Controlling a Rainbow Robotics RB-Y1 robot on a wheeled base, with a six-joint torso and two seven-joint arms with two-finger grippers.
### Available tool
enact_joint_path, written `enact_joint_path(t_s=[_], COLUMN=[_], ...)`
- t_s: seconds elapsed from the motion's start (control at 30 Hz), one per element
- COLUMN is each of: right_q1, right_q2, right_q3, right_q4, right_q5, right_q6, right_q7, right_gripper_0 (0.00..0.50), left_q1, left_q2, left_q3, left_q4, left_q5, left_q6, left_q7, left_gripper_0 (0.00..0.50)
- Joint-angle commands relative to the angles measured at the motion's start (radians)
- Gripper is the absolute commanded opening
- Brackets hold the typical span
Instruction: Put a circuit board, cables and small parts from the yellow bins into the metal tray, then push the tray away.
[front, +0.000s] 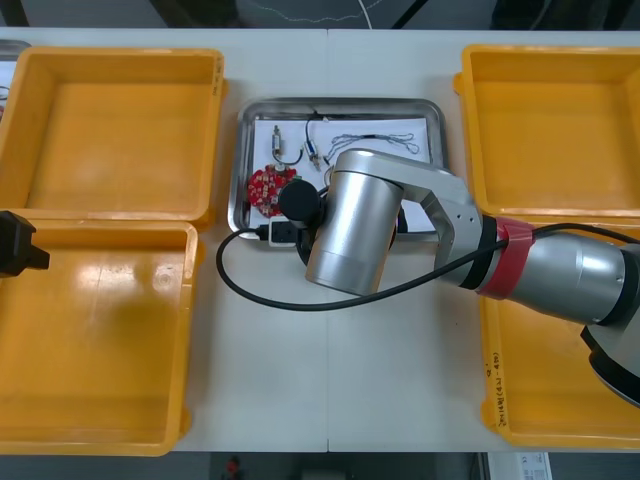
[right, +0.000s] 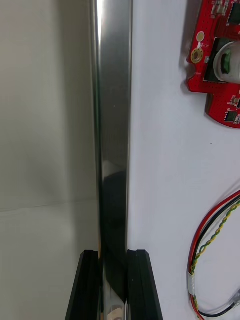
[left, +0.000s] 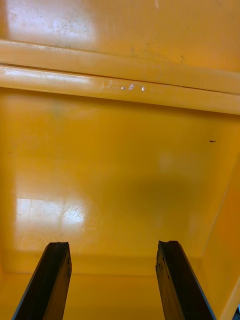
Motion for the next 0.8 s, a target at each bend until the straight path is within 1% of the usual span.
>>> enact_joint_path(t_s=[0.03,0.3,0.53,0.67,0.8], right_q1=[-0.074,-0.131,-0.171,-0.18,-0.186], right_q2=[0.002,0.003,0.003,0.006,0.009], right_q3=[0.012,0.031,0.057,0.057,0.057], right_q4=[0.033,0.115,0.202,0.24,0.266], right_q5=[-0.009,-0.023,-0.018,0.012,0.034], right_q6=[-0.032,-0.117,-0.237,-0.289,-0.308], right_q7=[0.011,0.011,0.019,0.039,0.048], right_gripper_0=[0.0,0.0,0.0,0.0,0.0], left_q1=[0.018,0.018,0.018,0.018,0.018], left_q2=[0.009,0.009,0.009,0.009,0.009], left_q3=[0.028,0.028,0.028,0.028,0.028], left_q4=[-0.028,-0.028,-0.028,-0.028,-0.028], left_q5=[-0.007,-0.007,-0.007,-0.007,-0.007], left_q6=[0.006,0.006,0.006,0.006,0.006], left_q7=[-0.051,-0.051,-0.051,-0.051,-0.051], left_gripper_0=[0.5,0.5,0.5,0.5,0.5])
